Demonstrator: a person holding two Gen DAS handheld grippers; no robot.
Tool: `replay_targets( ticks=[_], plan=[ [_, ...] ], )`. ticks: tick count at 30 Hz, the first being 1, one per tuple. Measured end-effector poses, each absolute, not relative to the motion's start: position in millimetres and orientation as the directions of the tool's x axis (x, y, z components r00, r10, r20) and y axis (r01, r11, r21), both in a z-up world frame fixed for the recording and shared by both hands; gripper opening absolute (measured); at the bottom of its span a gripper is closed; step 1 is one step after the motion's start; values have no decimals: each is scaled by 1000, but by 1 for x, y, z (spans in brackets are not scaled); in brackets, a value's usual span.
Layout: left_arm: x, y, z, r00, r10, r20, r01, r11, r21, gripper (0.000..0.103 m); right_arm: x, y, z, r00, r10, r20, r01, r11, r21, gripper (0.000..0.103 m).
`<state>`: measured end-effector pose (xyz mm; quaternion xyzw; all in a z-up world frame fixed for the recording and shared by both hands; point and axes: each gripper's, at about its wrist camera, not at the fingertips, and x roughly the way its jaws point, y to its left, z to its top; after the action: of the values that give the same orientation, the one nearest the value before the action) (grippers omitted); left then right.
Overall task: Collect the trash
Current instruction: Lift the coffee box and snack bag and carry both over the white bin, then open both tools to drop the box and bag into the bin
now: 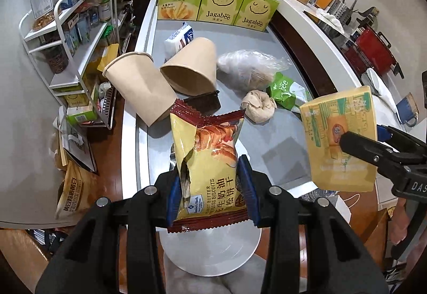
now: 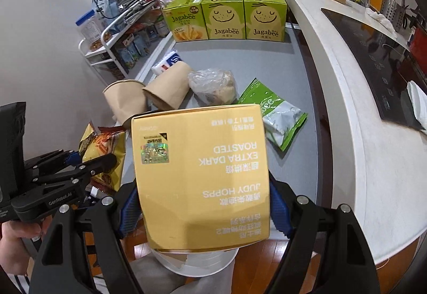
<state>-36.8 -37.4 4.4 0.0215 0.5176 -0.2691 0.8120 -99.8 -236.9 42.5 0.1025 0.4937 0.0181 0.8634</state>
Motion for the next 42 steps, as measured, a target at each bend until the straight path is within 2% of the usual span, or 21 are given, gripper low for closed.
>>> replay_targets(
  ticks=[12,20,33,42],
  plan=[
    [-71,-31,17,317,-434,-843,530,819,-222,41,-138,-230,38,455,255,-853,5,957,289,77],
    [-104,-28,6,240,-431,-870,616,760,-207,41,-166,-217,16,348,312,-884,-41,947,318,77],
    [-136,-32,-71,62,-326,-943,657,725,-208,41,-184,-196,-64,152,257,-955,-35,967,254,77],
    [-131,-36,-128,-3,-255,-967,633,748,-199,41,-173,-193,-124,79,234,-969,85,967,241,77]
  ],
)
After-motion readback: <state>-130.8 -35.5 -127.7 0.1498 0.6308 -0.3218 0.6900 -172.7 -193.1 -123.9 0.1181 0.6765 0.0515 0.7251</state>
